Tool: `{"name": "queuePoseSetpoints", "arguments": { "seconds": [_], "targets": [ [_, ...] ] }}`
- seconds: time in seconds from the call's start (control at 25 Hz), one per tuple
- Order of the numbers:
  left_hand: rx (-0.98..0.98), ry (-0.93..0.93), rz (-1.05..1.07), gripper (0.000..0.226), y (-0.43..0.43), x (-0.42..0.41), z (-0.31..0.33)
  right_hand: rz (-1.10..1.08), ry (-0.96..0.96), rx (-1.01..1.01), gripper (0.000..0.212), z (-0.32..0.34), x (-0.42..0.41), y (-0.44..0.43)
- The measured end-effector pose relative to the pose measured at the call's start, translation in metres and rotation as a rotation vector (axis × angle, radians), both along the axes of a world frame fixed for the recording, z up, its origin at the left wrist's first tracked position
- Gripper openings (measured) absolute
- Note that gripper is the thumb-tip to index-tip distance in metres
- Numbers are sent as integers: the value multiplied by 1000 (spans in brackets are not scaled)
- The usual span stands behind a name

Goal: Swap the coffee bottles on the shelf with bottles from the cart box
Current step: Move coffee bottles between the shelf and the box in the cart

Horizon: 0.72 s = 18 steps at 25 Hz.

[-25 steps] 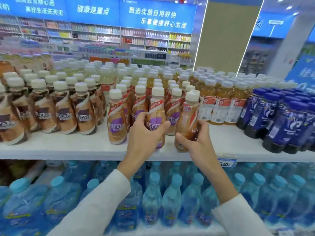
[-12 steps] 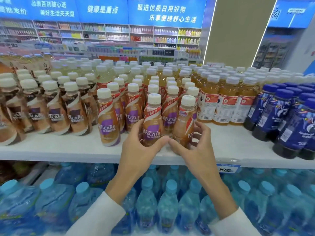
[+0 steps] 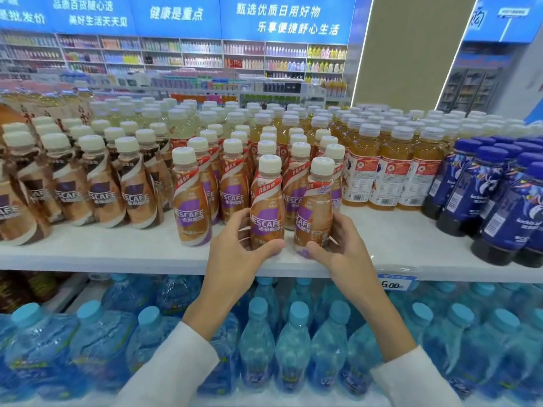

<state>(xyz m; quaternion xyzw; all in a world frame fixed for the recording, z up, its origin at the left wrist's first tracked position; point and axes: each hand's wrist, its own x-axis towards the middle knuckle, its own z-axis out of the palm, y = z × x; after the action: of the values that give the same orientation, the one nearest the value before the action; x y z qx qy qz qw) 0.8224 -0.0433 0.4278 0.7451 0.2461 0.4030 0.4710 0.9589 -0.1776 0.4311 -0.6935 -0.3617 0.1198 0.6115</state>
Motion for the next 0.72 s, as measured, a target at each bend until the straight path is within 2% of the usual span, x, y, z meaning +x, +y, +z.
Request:
{"name": "queuePoseSetpoints", "arguments": {
  "seconds": [0.12,0.2,0.32,0.44,0.56,0.72],
  "targets": [
    [9,-8,4,73,-1,-1,-1,-168,-140,-12,82,-2,-5,0],
    [2,-12,-5,73,-1,-1,-1,-189,-132,-8,74,-3,-5,2],
    [-15,-11,-18,71,1,-3,0,-55,-52,-28,57,-3,-1,0],
    [-14,-11,-2,68,0,-2,-2,-12,-55,-36,61,-3,0,-1],
    [-19,-13,9,62,-3,-3,-2,-143,-94,0,79,-4,-6,1],
    [-40,-23,15,58,-5,-4,0,-170,-85,51,67,-6,-12,5]
  ]
}}
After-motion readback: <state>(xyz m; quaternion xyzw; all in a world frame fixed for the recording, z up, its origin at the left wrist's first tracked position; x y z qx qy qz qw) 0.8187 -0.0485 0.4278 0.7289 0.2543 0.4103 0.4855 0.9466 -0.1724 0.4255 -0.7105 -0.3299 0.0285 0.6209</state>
